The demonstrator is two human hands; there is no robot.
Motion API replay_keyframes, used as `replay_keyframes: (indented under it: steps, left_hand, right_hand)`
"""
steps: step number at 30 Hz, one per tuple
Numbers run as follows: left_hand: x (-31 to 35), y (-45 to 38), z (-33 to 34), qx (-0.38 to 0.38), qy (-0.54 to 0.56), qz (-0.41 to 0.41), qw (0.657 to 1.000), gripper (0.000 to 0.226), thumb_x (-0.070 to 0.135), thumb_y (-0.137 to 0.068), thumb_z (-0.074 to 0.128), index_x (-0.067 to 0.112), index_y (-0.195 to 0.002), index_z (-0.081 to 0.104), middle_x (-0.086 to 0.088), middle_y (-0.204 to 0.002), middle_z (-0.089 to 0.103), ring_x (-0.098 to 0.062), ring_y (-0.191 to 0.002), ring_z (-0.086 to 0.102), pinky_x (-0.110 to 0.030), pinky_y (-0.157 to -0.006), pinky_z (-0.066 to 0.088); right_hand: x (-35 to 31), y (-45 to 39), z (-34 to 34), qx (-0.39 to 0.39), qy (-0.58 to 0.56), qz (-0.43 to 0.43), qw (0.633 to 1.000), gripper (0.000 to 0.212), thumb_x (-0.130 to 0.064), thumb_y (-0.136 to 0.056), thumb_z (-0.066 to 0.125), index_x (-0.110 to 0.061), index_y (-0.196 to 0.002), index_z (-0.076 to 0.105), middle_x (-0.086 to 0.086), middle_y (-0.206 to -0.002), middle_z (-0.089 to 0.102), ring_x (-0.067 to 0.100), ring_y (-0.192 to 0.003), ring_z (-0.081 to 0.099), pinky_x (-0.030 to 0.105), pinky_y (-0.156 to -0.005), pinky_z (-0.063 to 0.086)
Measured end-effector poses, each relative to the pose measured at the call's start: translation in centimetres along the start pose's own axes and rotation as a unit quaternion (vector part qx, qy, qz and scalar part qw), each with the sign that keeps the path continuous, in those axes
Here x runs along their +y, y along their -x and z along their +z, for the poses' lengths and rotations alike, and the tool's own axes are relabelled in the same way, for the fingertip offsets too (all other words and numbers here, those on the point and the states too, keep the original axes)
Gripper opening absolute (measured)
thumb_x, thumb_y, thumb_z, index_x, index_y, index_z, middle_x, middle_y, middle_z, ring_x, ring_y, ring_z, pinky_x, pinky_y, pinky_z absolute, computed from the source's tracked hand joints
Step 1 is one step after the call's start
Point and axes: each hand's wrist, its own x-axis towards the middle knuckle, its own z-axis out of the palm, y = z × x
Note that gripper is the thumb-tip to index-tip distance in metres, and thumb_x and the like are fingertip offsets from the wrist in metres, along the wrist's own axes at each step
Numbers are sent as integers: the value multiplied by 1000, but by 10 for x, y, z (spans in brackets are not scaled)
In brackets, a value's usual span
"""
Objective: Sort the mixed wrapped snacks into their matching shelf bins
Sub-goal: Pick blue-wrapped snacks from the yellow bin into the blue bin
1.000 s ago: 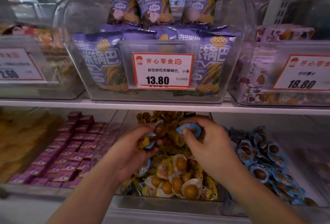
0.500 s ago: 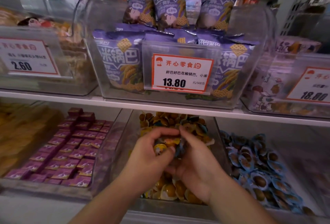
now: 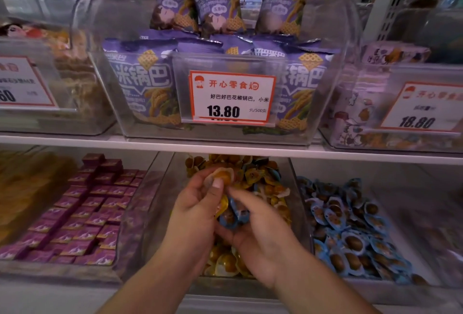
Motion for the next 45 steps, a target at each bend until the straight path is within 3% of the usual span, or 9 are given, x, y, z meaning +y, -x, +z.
replay_keyframes:
  steps: [6, 14, 19, 27, 30, 33, 35, 42, 45]
  left_hand:
    - [17, -15, -23, 32, -198, 158, 967, 10, 20, -98, 60, 22, -104, 68, -1, -106, 75, -16, -102, 70, -38, -90, 55]
    - [18, -18, -51, -110, -672, 274, 679, 48, 6, -91, 55, 27, -135, 57, 2, -134, 57, -18, -119, 54, -27, -100, 43]
    - [12, -12, -61, -188, -829, 149, 506, 45, 21, -92, 51, 32, -135, 53, 7, -133, 49, -21, -114, 52, -35, -97, 43]
    - [11, -17, -61, -138, -810, 103, 561, 19, 30, -93, 59, 26, -111, 64, 1, -114, 59, -20, -104, 60, -30, -79, 48]
    - [22, -20, -50, -54, -719, 176, 670, 8, 31, -89, 68, 32, -96, 65, 11, -96, 54, -7, -83, 58, -21, -66, 41]
    - [29, -11, -30, -30, -471, 181, 863, 15, 36, -78, 82, 30, -88, 71, 7, -79, 71, -6, -71, 66, -19, -58, 51]
    - [23, -1, -14, -62, -381, 160, 909, 19, 39, -71, 82, 30, -85, 74, 8, -78, 74, -8, -70, 69, -19, -59, 55]
    - [-3, -10, -12, -71, -420, 214, 879, 35, 46, -102, 43, 31, -110, 74, 9, -109, 67, -3, -103, 63, -23, -87, 50]
    - [-10, -28, -34, -131, -657, 217, 710, 24, 32, -95, 58, 37, -118, 67, 12, -120, 62, -11, -115, 55, -35, -96, 46]
  right_hand:
    - [-5, -5, -10, 74, 75, -73, 992, 22, 5, -91, 62, -1, -112, 64, 19, -89, 73, 25, -66, 74, 30, -54, 58]
    - [-28, -2, -29, 60, 226, -97, 967, 18, -3, -93, 62, -8, -108, 68, 15, -77, 68, 22, -59, 68, 28, -46, 50]
    - [-24, 0, -32, 57, 246, -87, 964, 9, -5, -92, 64, -5, -100, 67, 18, -80, 66, 25, -61, 68, 30, -46, 49]
    - [-27, 5, -34, 71, 249, -92, 962, 7, -6, -94, 62, -5, -99, 67, 16, -79, 66, 23, -59, 67, 29, -44, 47]
    - [-27, 7, -35, 75, 252, -89, 961, 7, -9, -94, 63, -9, -101, 66, 12, -78, 66, 25, -62, 69, 30, -44, 48]
    - [-30, 9, -36, 54, 222, -72, 971, 23, -22, -91, 68, -8, -109, 67, 18, -93, 66, 27, -67, 70, 32, -46, 48]
    - [-32, 12, -35, -1, 201, -52, 978, 43, -37, -85, 71, -5, -113, 68, 17, -97, 70, 26, -73, 70, 32, -49, 50]
    - [-40, 22, -37, 35, 140, -69, 987, 45, -22, -68, 77, -7, -109, 70, 12, -83, 75, 21, -71, 74, 24, -51, 54]
    - [-44, 26, -41, 21, 119, -74, 990, 40, -21, -68, 77, -8, -106, 75, 15, -86, 74, 24, -71, 73, 25, -48, 52]
